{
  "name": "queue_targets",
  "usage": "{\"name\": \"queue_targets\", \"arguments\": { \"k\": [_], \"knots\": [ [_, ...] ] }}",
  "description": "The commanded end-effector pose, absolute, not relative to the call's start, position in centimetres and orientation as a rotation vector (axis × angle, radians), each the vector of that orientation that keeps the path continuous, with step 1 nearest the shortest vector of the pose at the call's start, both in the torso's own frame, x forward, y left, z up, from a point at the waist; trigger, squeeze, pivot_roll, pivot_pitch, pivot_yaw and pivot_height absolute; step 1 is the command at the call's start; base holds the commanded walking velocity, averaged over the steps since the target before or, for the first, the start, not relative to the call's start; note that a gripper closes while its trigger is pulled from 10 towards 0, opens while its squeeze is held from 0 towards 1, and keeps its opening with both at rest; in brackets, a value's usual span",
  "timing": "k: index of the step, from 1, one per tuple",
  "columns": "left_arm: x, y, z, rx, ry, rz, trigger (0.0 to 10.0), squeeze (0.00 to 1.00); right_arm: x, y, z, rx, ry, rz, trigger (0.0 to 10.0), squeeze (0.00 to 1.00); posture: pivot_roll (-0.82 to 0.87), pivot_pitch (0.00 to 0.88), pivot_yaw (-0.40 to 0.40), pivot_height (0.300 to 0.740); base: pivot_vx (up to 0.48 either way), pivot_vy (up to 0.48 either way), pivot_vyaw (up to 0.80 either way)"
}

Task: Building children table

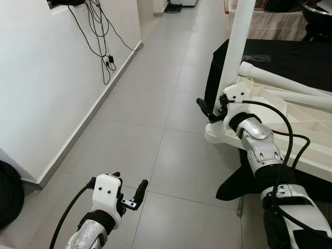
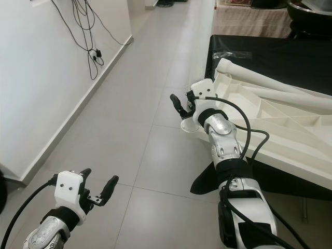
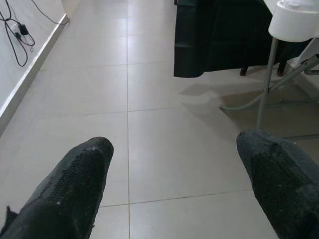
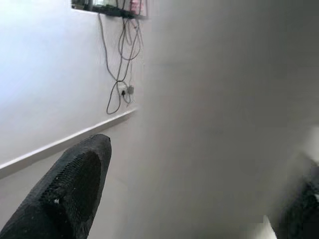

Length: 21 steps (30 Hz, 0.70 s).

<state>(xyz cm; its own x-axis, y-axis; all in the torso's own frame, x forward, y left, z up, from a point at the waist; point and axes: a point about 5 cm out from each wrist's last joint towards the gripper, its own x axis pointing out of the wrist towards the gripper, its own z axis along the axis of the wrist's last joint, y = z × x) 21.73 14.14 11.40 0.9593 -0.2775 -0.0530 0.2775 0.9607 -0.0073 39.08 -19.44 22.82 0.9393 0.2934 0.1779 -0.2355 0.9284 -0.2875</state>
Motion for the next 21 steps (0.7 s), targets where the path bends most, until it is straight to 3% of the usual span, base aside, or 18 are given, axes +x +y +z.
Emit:
{"name": "queue_targets", "arguments": {
  "k": [1, 8, 9, 11, 12, 21],
  "knots": [
    [21.7, 14.3, 11.3, 0.009, 0.066, -0.278, 10.0, 0.00, 38.9, -19.9, 22.3, -0.253, -0.217, 0.270, 10.0, 0.00, 0.06, 0.177, 0.020, 0.740, 0.000, 0.000, 0.00],
    [21.8, 14.3, 11.3, 0.009, 0.065, -0.278, 10.0, 0.00, 38.2, -20.6, 21.6, -0.251, -0.196, 0.281, 10.0, 0.00, 0.06, 0.176, 0.022, 0.740, 0.000, 0.000, 0.00],
    [21.8, 14.3, 11.4, 0.008, 0.064, -0.279, 10.0, 0.00, 37.8, -20.8, 21.3, -0.250, -0.191, 0.291, 10.0, 0.09, 0.05, 0.177, 0.022, 0.740, 0.000, 0.000, 0.00],
    [21.8, 14.3, 11.4, 0.008, 0.064, -0.279, 10.0, 0.00, 37.7, -20.9, 21.3, -0.248, -0.191, 0.298, 10.0, 0.09, 0.05, 0.177, 0.022, 0.740, 0.000, 0.000, 0.00],
    [21.9, 14.3, 11.4, 0.007, 0.064, -0.279, 10.0, 0.00, 37.5, -20.9, 21.2, -0.235, -0.190, 0.317, 10.0, 1.00, 0.05, 0.178, 0.022, 0.740, 0.000, 0.000, 0.00],
    [22.0, 14.3, 11.4, 0.002, 0.064, -0.279, 10.0, 0.00, 36.7, -21.5, 21.6, -0.209, -0.212, 0.346, 10.0, 1.00, 0.04, 0.177, 0.020, 0.740, 0.000, 0.000, 0.00]
  ]
}}
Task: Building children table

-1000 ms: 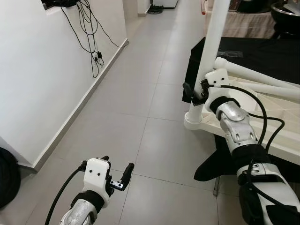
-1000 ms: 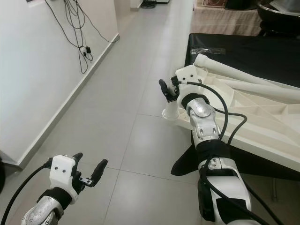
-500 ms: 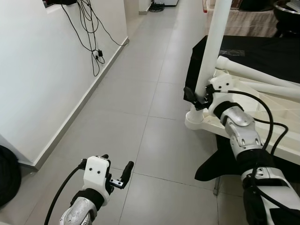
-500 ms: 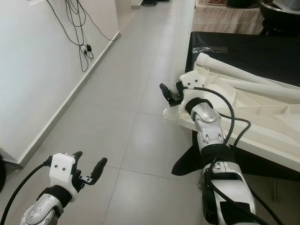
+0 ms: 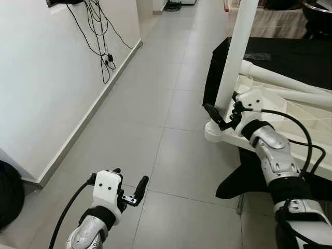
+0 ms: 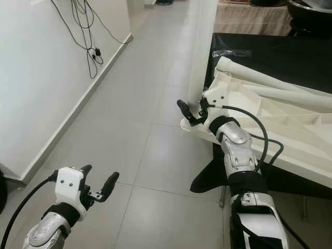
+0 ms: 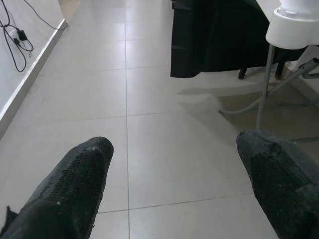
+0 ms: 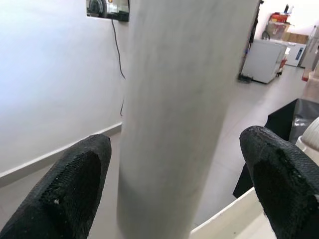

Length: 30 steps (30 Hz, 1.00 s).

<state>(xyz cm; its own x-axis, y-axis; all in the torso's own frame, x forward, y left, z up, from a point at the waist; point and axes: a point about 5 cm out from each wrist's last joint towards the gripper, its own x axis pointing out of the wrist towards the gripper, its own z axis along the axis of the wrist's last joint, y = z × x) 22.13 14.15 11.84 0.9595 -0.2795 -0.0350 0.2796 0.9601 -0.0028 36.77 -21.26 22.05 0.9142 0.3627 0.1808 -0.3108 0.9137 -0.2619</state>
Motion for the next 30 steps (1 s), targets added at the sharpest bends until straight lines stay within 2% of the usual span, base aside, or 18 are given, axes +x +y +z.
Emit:
{"name": "queue_targets", "arguments": {
  "k": [1, 2, 3, 4, 5, 23, 26, 28, 30],
  "knots": [
    [22.1, 14.3, 11.4, 0.001, 0.063, -0.278, 10.0, 0.00, 36.4, -21.7, 21.7, -0.212, -0.210, 0.363, 10.0, 1.00, 0.04, 0.177, 0.019, 0.740, 0.000, 0.000, 0.00],
    [22.1, 14.3, 11.4, 0.001, 0.063, -0.278, 10.0, 0.00, 36.2, -21.8, 21.7, -0.213, -0.207, 0.376, 10.0, 0.97, 0.04, 0.177, 0.019, 0.740, 0.000, 0.000, 0.00],
    [22.1, 14.3, 11.4, 0.001, 0.063, -0.277, 10.0, 0.00, 35.9, -21.9, 21.8, -0.219, -0.204, 0.392, 10.0, 0.62, 0.04, 0.176, 0.019, 0.740, 0.000, 0.000, 0.00],
    [22.1, 14.3, 11.4, 0.001, 0.063, -0.277, 10.0, 0.00, 35.9, -21.9, 21.8, -0.219, -0.204, 0.392, 10.0, 0.62, 0.04, 0.176, 0.019, 0.740, 0.000, 0.000, 0.00],
    [22.1, 14.3, 11.4, 0.001, 0.062, -0.277, 10.0, 0.00, 35.7, -22.1, 21.7, -0.228, -0.201, 0.412, 10.0, 0.00, 0.04, 0.176, 0.019, 0.740, 0.000, 0.000, 0.00],
    [22.3, 14.5, 11.6, 0.030, 0.041, -0.297, 10.0, 0.00, 32.0, -23.8, 21.4, -0.346, -0.123, 0.572, 10.0, 0.00, 0.02, 0.169, 0.017, 0.740, 0.000, 0.000, 0.00],
    [22.3, 14.5, 11.6, 0.046, 0.035, -0.303, 10.0, 0.00, 31.5, -23.6, 20.9, -0.322, -0.117, 0.525, 10.0, 0.00, 0.02, 0.168, 0.017, 0.740, 0.000, 0.000, 0.00],
    [22.6, 14.6, 11.7, 0.056, 0.030, -0.310, 10.0, 0.00, 31.0, -23.1, 20.1, -0.229, -0.123, 0.449, 10.0, 0.00, 0.01, 0.161, 0.011, 0.740, 0.000, 0.000, 0.00],
    [22.7, 14.6, 11.9, 0.060, 0.024, -0.316, 10.0, 0.00, 30.5, -22.4, 19.4, -0.197, -0.113, 0.446, 10.0, 0.00, 0.01, 0.161, 0.011, 0.740, 0.000, 0.000, -0.80]
  ]
}}
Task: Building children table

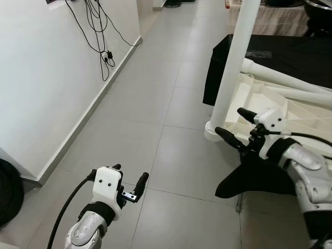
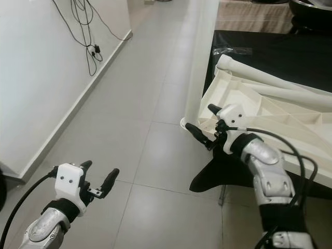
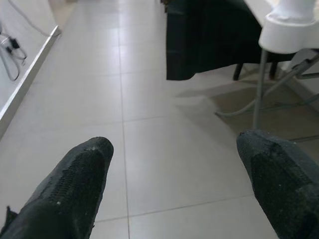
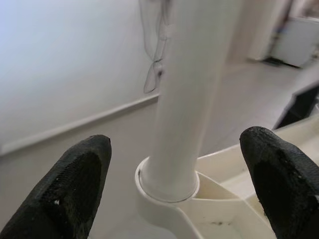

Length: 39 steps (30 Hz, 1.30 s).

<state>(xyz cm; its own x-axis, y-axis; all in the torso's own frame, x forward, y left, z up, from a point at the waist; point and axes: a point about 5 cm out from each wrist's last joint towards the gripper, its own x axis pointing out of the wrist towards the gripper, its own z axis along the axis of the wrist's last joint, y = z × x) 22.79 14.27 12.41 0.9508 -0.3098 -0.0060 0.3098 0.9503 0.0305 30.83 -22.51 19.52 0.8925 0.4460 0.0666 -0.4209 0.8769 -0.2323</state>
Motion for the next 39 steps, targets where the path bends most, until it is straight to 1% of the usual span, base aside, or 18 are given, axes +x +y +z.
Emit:
{"name": "queue_targets", "arguments": {
  "k": [1, 3, 6, 7, 12, 16, 23, 24, 28, 30, 33, 39],
  "knots": [
    [22.7, 14.6, 11.9, 0.060, 0.024, -0.316, 10.0, 0.00, 30.5, -22.4, 19.4, -0.197, -0.113, 0.446, 10.0, 0.00, 0.01, 0.161, 0.011, 0.740, 0.000, 0.000, -0.80],
    [23.1, 14.5, 12.2, 0.057, 0.009, -0.324, 10.0, 0.00, 29.3, -20.7, 17.9, -0.128, -0.076, 0.493, 10.0, 0.00, 0.00, 0.149, 0.016, 0.740, 0.000, 0.000, -0.80],
    [23.2, 14.3, 12.3, 0.050, 0.009, -0.344, 10.0, 0.00, 28.8, -20.0, 17.5, -0.103, -0.068, 0.521, 10.0, 0.00, 0.00, 0.144, 0.019, 0.740, 0.000, 0.000, -0.80],
    [23.2, 13.9, 12.5, 0.026, 0.005, -0.392, 10.0, 0.00, 28.3, -18.9, 17.1, -0.071, -0.060, 0.558, 10.0, 0.00, -0.01, 0.135, 0.021, 0.740, 0.000, 0.000, -0.80],
    [23.3, 13.7, 12.6, 0.019, -0.002, -0.416, 10.0, 0.00, 28.0, -18.1, 16.4, -0.053, -0.043, 0.571, 10.0, 0.00, 0.00, 0.105, 0.019, 0.740, 0.000, 0.000, -0.80],
    [23.7, 13.6, 12.4, 0.032, -0.009, -0.437, 10.0, 0.00, 27.9, -16.6, 14.6, -0.016, -0.002, 0.530, 10.0, 0.00, 0.01, 0.062, 0.020, 0.740, 0.000, 0.000, -0.80],
    [23.9, 13.8, 12.1, 0.051, -0.004, -0.433, 10.0, 0.00, 27.9, -15.9, 13.9, 0.004, 0.013, 0.497, 10.0, 0.00, 0.01, 0.040, 0.027, 0.740, 0.000, 0.000, -0.80],
    [23.7, 13.7, 11.6, 0.083, 0.011, -0.449, 10.0, 0.00, 28.0, -15.1, 13.2, 0.017, 0.032, 0.484, 10.0, 0.00, 0.03, 0.025, 0.045, 0.740, 0.000, 0.000, -0.80],
    [23.6, 13.8, 11.3, 0.095, 0.019, -0.445, 10.0, 0.00, 27.9, -14.7, 12.8, 0.023, 0.042, 0.481, 10.0, 0.00, 0.03, 0.024, 0.047, 0.740, 0.000, 0.000, -0.80],
    [23.8, 14.1, 11.2, 0.102, 0.021, -0.425, 10.0, 0.00, 27.8, -13.9, 12.2, 0.027, 0.060, 0.487, 10.0, 0.00, 0.03, 0.020, 0.058, 0.740, 0.000, 0.000, -0.80],
    [24.0, 14.4, 11.2, 0.102, 0.021, -0.412, 10.0, 0.00, 27.7, -13.4, 11.9, 0.019, 0.071, 0.494, 10.0, 0.00, 0.02, 0.020, 0.058, 0.740, 0.000, 0.000, -0.80],
    [24.3, 14.6, 11.2, 0.085, 0.022, -0.393, 10.0, 0.00, 27.9, -13.3, 11.9, 0.001, 0.070, 0.500, 10.0, 0.00, 0.02, 0.020, 0.051, 0.740, 0.000, 0.000, -0.80]
  ]
}}
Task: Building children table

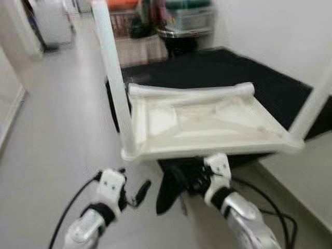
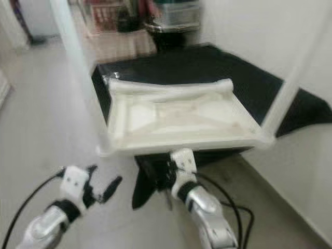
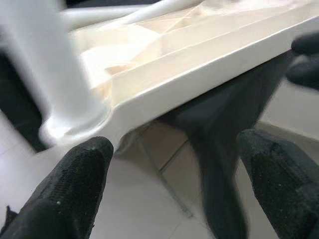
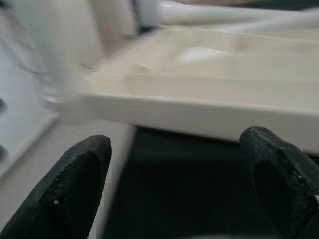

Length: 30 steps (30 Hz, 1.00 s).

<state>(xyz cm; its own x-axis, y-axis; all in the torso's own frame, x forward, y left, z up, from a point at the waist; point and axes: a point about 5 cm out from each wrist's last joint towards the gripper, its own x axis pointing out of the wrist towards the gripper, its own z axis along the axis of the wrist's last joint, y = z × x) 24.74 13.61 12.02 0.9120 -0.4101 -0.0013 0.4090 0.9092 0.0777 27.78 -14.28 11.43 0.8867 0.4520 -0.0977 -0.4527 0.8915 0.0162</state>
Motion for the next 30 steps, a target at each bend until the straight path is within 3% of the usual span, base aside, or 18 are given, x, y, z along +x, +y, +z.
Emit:
{"name": "queue_targets", "arguments": {
  "k": [1, 8, 13, 25, 30],
  "knots": [
    [24.4, 14.6, 11.2, 0.085, 0.020, -0.397, 10.0, 0.00, 27.9, -13.3, 11.9, -0.009, 0.072, 0.513, 10.0, 0.00, 0.01, 0.021, 0.050, 0.740, 0.000, 0.000, -0.63],
    [24.2, 14.2, 11.5, 0.079, 0.008, -0.458, 10.0, 0.00, 28.3, -13.7, 12.6, -0.056, 0.061, 0.582, 10.0, 0.00, 0.01, 0.037, 0.046, 0.740, 0.149, 0.000, 0.00],
    [23.9, 13.9, 11.7, 0.066, 0.006, -0.472, 10.0, 0.00, 28.2, -13.5, 12.9, -0.063, 0.055, 0.623, 10.0, 0.00, 0.02, 0.042, 0.041, 0.740, 0.362, 0.000, -0.80],
    [23.7, 13.4, 11.8, 0.078, -0.006, -0.509, 10.0, 0.00, 28.4, -13.2, 12.7, -0.127, 0.070, 0.680, 10.0, 0.00, 0.02, 0.049, 0.034, 0.740, 0.353, 0.000, 0.00],
    [23.2, 12.9, 12.0, 0.059, -0.004, -0.571, 10.0, 0.00, 27.9, -14.7, 13.5, -0.198, 0.092, 0.879, 10.0, 0.00, 0.02, 0.053, 0.034, 0.740, 0.000, 0.000, 0.00]
  ]
}}
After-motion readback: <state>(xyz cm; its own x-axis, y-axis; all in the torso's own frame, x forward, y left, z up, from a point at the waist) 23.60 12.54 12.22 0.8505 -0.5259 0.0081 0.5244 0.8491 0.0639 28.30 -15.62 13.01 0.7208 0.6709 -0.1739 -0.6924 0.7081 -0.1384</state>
